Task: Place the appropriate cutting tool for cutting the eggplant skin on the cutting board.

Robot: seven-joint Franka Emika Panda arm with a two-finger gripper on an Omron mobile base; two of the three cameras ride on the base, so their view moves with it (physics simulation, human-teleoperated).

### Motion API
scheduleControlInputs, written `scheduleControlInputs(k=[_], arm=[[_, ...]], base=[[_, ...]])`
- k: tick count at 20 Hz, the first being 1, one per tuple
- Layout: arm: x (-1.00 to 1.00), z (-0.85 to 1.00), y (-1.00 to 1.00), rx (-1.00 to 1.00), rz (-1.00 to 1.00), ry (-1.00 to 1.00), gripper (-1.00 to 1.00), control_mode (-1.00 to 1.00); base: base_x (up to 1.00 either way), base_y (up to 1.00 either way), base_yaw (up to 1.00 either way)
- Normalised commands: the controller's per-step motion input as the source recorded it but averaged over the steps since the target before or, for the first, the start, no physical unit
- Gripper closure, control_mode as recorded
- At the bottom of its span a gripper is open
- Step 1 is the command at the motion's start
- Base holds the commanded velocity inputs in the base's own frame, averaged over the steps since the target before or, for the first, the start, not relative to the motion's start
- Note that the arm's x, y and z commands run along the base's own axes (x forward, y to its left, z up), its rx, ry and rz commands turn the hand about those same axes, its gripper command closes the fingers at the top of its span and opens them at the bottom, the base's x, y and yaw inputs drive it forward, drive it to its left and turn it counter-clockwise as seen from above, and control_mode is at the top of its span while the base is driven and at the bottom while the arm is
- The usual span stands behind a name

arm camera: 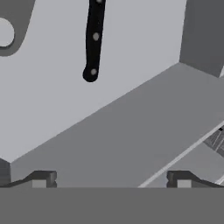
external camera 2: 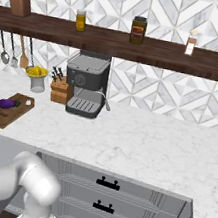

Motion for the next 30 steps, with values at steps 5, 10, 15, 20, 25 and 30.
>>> scheduleControlInputs(k=[5, 10, 15, 20, 25, 30], arm=[[0.22, -0.02, -0.04, -0.02, -0.1, -0.24, -1.0, -1.0], [0.06, -0.12, -0.2, 0.0, 0.0, -0.21, -1.0, -1.0], [0.07, -0.14, -0.18, 0.0, 0.0, -0.25, -1.0, -1.0], [0.23, -0.13, -0.03, 0.01, 0.0, -0.14, -1.0, -1.0], [0.22, -0.17, 0.0, 0.01, 0.0, -0.06, -1.0, -1.0], [0.3, -0.18, 0.0, 0.01, 0.0, 0.0, -1.0, -1.0]], base=[[0.0, 0.0, 0.0], [0.0, 0.0, 0.0], [0.0, 0.0, 0.0], [0.0, 0.0, 0.0], [0.0, 0.0, 0.0], [0.0, 0.0, 0.0]])
